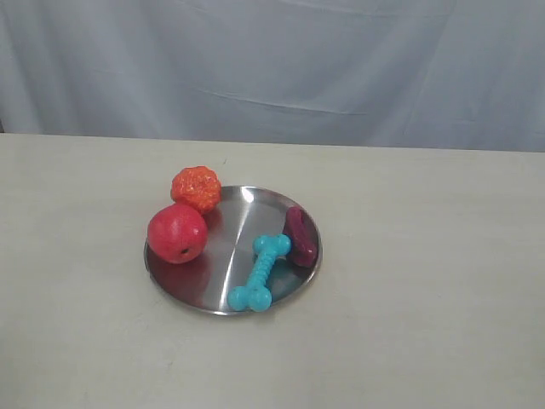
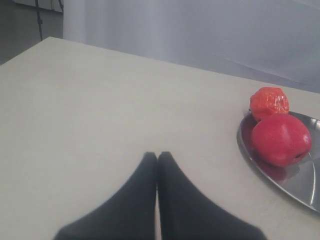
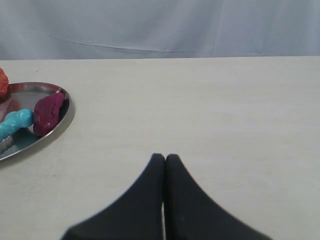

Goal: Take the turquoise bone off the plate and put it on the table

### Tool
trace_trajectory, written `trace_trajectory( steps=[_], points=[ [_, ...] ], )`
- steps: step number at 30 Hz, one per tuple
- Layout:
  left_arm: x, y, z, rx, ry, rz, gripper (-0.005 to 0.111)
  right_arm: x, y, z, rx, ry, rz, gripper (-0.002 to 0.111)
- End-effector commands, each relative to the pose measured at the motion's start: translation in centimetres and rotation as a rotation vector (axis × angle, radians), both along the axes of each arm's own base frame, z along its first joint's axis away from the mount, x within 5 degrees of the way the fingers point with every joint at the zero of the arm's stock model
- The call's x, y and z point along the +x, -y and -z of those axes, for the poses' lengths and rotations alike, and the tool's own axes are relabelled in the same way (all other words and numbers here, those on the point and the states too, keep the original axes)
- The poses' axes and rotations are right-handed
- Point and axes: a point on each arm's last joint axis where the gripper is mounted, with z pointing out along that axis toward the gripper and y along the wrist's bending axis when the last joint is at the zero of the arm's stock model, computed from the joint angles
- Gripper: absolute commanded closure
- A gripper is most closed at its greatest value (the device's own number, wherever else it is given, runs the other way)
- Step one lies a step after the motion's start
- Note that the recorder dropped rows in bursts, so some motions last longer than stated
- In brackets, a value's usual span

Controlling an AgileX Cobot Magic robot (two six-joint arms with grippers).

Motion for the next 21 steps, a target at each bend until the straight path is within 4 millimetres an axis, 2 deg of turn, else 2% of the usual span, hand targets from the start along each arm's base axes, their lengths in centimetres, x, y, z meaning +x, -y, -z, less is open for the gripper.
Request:
trace_trajectory(
  steps=[1, 6, 8, 14, 21],
  points=[
    [0.0, 0.0, 0.0, 0.005, 0.004, -0.006, 0.107, 0.0, 0.0, 0.0, -0.013, 0.007, -0.006, 0.109],
    [0.0, 0.0, 0.0, 0.005, 0.004, -0.006, 0.107, 0.0, 0.0, 0.0, -0.013, 0.007, -0.006, 0.109],
    [0.0, 0.0, 0.0, 0.005, 0.004, -0.006, 0.107, 0.1, 0.0, -0.3, -0.063, 0.027, -0.013, 0.109],
    [0.0, 0.0, 0.0, 0.005, 0.004, -0.006, 0.107, 0.4, -0.6, -3.4, -0.22, 0.337, -0.083, 0.109],
    [0.0, 0.0, 0.0, 0.005, 0.004, -0.006, 0.107, -0.3, -1.7, -6.5, -0.411, 0.65, -0.149, 0.109]
  ],
)
